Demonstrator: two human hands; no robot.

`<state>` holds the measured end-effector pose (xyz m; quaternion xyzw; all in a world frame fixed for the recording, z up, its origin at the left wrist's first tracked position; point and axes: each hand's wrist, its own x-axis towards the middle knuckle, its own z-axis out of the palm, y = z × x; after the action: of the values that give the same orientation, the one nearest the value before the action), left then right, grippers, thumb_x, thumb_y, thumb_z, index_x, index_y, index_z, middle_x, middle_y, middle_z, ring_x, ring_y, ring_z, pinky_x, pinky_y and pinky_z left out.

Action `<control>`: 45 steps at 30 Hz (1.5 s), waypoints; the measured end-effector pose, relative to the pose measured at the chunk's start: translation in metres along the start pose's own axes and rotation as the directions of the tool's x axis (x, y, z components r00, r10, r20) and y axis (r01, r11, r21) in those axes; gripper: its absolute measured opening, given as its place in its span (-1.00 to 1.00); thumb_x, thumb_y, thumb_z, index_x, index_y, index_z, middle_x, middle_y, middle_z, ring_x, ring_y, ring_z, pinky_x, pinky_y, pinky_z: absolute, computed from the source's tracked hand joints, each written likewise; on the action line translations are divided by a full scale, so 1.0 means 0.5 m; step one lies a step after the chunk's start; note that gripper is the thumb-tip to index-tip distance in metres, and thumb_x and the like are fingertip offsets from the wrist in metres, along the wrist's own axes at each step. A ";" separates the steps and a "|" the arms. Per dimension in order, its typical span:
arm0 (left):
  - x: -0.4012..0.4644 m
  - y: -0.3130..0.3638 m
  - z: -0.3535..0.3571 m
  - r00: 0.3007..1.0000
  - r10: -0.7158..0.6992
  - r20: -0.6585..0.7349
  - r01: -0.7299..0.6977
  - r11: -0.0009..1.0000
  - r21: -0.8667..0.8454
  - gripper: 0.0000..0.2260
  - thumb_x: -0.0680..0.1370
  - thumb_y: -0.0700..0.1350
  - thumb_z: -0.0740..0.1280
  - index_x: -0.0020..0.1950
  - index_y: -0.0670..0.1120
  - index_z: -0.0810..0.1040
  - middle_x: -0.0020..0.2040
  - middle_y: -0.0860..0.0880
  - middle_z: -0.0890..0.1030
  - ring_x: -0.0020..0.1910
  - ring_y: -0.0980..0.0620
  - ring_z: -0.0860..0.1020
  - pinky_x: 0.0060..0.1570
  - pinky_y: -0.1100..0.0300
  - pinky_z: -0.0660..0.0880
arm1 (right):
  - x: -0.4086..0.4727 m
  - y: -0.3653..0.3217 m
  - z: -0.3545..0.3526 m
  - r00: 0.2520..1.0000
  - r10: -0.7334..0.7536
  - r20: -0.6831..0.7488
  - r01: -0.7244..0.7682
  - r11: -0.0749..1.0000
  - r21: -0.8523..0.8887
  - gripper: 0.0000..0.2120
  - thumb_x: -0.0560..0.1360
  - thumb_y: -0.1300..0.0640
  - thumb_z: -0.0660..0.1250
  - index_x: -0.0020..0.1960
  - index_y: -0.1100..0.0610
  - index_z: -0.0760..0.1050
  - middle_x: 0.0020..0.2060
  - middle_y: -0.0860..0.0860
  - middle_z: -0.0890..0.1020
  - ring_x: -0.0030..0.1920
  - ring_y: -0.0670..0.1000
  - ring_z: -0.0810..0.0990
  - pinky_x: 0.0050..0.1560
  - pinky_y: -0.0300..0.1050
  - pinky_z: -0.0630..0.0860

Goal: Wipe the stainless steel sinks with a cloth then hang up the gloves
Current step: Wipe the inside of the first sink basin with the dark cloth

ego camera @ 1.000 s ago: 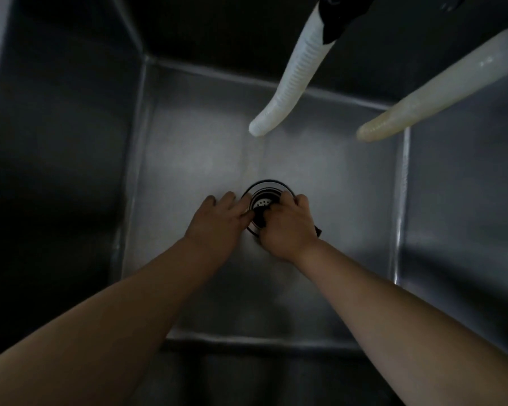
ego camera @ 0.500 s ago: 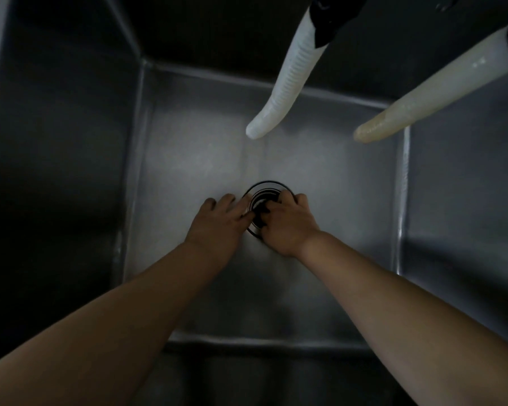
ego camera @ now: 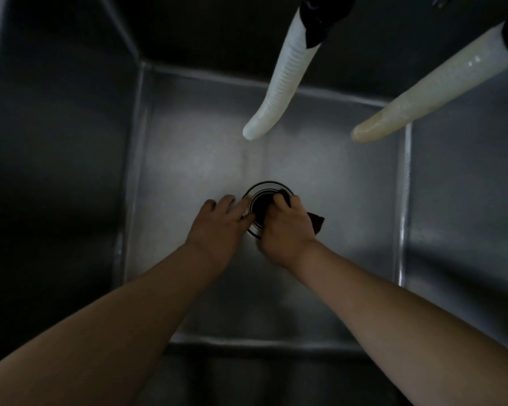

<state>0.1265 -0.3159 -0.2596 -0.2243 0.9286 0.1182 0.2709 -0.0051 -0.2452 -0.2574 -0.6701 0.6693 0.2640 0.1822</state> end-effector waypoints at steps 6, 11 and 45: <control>0.000 -0.002 0.001 1.000 -0.013 -0.021 0.012 1.000 -0.025 -0.42 0.57 -0.08 0.20 0.53 0.09 0.03 0.56 0.00 -0.08 0.50 -0.09 0.02 0.40 -0.03 0.05 | 0.024 -0.021 -0.001 0.997 0.061 0.045 -0.064 0.996 0.064 -0.61 0.56 -0.01 0.04 0.20 0.09 0.53 0.19 0.05 0.54 0.34 0.12 0.21 0.29 0.06 0.14; 0.000 -0.003 0.006 0.999 -0.015 -0.034 0.014 1.000 -0.018 -0.44 0.58 -0.08 0.18 0.53 0.09 0.02 0.56 0.01 -0.07 0.50 -0.08 0.01 0.40 -0.01 0.04 | 0.025 -0.009 0.020 0.988 0.139 -0.062 -0.104 0.916 0.388 -0.75 0.49 0.07 0.12 -0.02 0.04 0.57 -0.02 -0.04 0.61 0.19 0.04 0.28 0.08 -0.02 0.07; -0.232 -0.089 -0.099 0.819 -0.551 -0.158 0.488 0.815 -0.313 -0.50 0.42 -0.15 0.39 0.34 -0.17 0.41 0.47 -0.20 0.23 0.42 -0.22 0.16 0.29 -0.14 0.26 | -0.150 -0.081 0.135 0.871 -0.409 -0.270 0.432 0.901 0.029 -0.45 0.49 -0.17 0.12 0.46 -0.11 0.25 0.44 0.11 0.33 0.44 0.28 0.22 0.36 0.37 0.15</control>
<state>0.2130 -0.3306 -0.1587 -0.5168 0.8332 0.1311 0.1464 0.0302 -0.1432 -0.2707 -0.8195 0.5362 0.0988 0.1764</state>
